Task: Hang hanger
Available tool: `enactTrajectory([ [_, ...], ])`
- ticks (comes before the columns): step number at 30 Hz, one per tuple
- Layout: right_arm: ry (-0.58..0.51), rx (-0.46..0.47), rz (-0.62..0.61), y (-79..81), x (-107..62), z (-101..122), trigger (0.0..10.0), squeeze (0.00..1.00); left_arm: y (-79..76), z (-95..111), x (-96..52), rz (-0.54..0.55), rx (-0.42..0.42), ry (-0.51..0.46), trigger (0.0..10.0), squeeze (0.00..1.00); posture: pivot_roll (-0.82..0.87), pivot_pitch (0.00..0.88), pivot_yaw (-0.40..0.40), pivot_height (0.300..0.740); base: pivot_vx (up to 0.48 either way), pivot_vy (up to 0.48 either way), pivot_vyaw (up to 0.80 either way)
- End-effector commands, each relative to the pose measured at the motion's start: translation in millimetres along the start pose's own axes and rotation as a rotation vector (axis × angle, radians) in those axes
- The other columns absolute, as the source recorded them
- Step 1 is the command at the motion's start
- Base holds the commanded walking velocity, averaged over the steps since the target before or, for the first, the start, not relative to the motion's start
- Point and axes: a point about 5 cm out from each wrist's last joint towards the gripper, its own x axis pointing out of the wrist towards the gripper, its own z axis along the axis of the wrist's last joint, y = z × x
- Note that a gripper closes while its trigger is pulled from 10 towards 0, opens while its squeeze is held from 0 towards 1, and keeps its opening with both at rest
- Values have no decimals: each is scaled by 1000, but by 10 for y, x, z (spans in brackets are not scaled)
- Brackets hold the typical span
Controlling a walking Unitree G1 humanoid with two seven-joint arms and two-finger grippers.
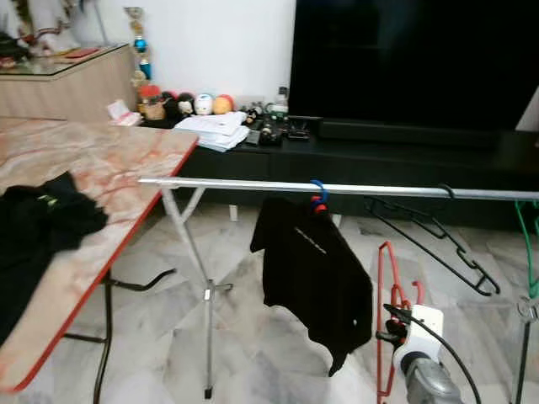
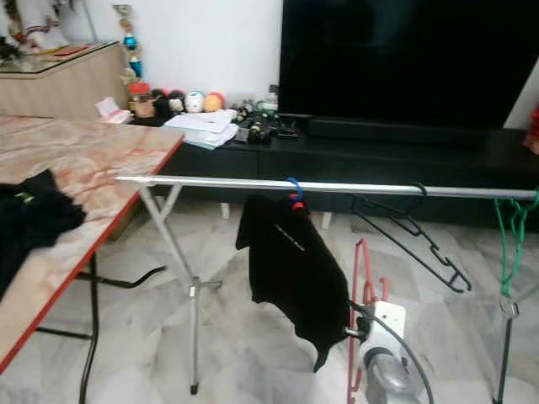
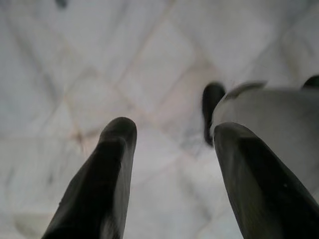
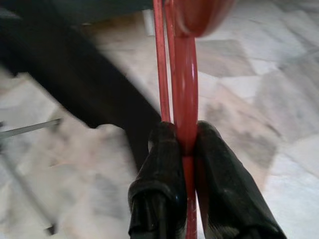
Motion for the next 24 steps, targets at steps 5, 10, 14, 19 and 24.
enactTrajectory([
  [5, -37, -36, -4, 20, 25, 93, 10000, 0, -62, -21, 3, -2, 13, 5, 10000, 0, 7, 0, 21, 740, 384, 0, 0],
  [10, -22, -91, 90, 129, 39, 125, 10000, 0, -62, -16, 4, 1, 25, 6, 10000, 0, 7, 0, 23, 740, 259, 0, 0],
  [14, 43, -139, 236, 281, 36, 80, 10000, 0, -50, -6, 4, -3, 24, 4, 10000, 0, 7, 0, 23, 740, 0, 0, 0],
  [19, -8, -192, 200, 285, 68, 209, 10000, 0, -41, 0, 4, -3, 26, 2, 10000, 0, 13, 0, 21, 740, 0, 0, 0],
  [24, -165, -156, 173, 408, 101, 588, 10000, 0, -36, 2, 4, -1, 32, 4, 10000, 0, 12, 0, 25, 740, 0, 0, 0],
])
